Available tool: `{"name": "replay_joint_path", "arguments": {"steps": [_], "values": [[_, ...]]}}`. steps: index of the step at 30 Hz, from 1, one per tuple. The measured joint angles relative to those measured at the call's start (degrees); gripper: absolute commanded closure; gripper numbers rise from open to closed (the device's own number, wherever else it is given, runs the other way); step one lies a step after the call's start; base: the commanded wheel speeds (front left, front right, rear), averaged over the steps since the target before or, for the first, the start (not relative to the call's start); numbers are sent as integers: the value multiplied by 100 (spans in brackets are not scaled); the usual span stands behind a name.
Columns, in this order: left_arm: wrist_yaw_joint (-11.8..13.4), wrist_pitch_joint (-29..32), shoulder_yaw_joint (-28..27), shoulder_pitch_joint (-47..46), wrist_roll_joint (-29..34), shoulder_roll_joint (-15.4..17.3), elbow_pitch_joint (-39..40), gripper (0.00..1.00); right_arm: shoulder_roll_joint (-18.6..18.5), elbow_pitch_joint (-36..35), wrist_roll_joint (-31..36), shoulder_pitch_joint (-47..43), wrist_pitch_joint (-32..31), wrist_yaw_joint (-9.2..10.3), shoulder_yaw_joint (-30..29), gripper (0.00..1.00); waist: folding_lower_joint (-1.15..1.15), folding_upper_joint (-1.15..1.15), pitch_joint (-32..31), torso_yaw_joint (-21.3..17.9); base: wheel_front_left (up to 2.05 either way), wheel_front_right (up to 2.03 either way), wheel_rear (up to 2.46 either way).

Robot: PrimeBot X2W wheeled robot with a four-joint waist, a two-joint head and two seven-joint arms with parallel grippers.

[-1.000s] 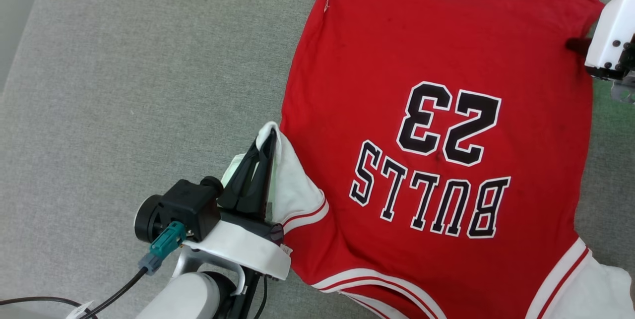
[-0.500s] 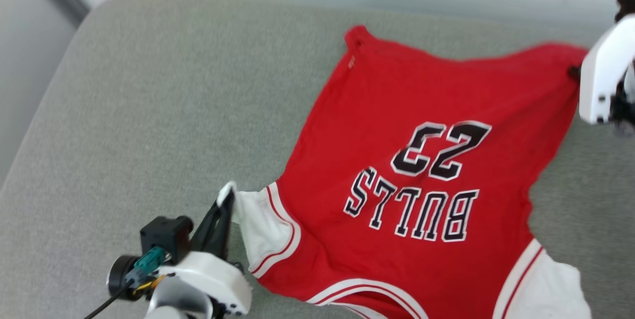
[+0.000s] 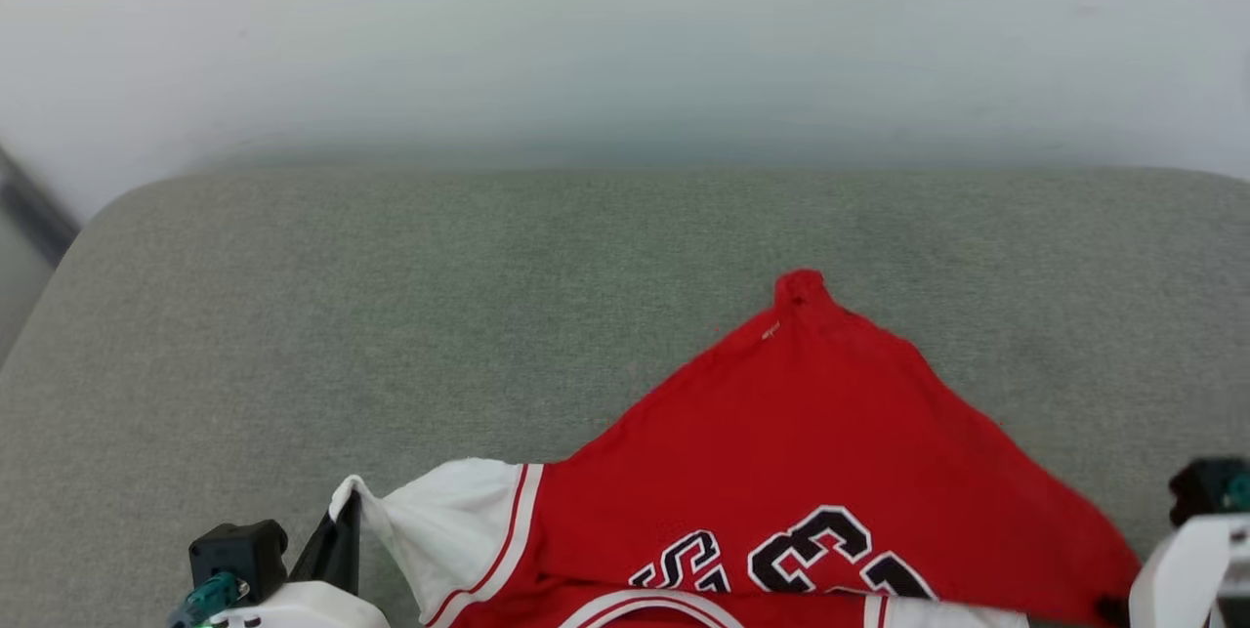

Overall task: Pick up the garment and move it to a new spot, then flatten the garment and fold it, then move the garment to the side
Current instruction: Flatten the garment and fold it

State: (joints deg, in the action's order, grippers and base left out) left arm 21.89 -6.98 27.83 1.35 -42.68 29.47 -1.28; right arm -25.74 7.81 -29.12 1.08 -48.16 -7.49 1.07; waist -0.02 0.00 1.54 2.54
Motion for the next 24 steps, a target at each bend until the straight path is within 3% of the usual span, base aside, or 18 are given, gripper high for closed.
{"name": "replay_joint_path", "arguments": {"steps": [7, 9, 10, 11, 14, 20, 24], "values": [[-5, -18, -60, 185, -103, 56, -97, 100, 1157, -1065, 299, -1870, -522, 0, -859, 100, 0, 0, -126, -200, 0, 0, 0], [-18, -26, -65, 183, -104, 55, -100, 100, 1412, -1274, 367, -2040, -537, -1, -964, 55, 0, 0, -91, -215, 0, 0, 0], [-19, -26, -62, 183, -104, 56, -110, 100, 1497, -1363, 368, -2047, -498, 0, -1034, 4, 0, 0, -74, -220, 0, 0, 0], [-21, -26, -55, 181, -103, 59, -111, 100, 1580, -1450, 381, -2037, -382, 0, -1118, 0, 0, 0, -58, -224, 0, 0, 0], [-16, -23, -34, 144, -85, 58, -82, 100, 1669, -1581, 409, -1896, 96, -1, -1280, 0, 1, 0, 14, -233, 0, 0, 0], [34, -53, 4, -149, 44, 16, 175, 100, 1663, -1371, 531, -733, 1814, 0, -1605, 0, 2, 0, 267, -193, 0, 0, 0], [81, -75, 38, -404, 176, -29, 386, 100, 1418, -814, 358, 222, 2140, 0, -1287, 0, 2, 0, 536, -139, 0, 0, 0]]}}
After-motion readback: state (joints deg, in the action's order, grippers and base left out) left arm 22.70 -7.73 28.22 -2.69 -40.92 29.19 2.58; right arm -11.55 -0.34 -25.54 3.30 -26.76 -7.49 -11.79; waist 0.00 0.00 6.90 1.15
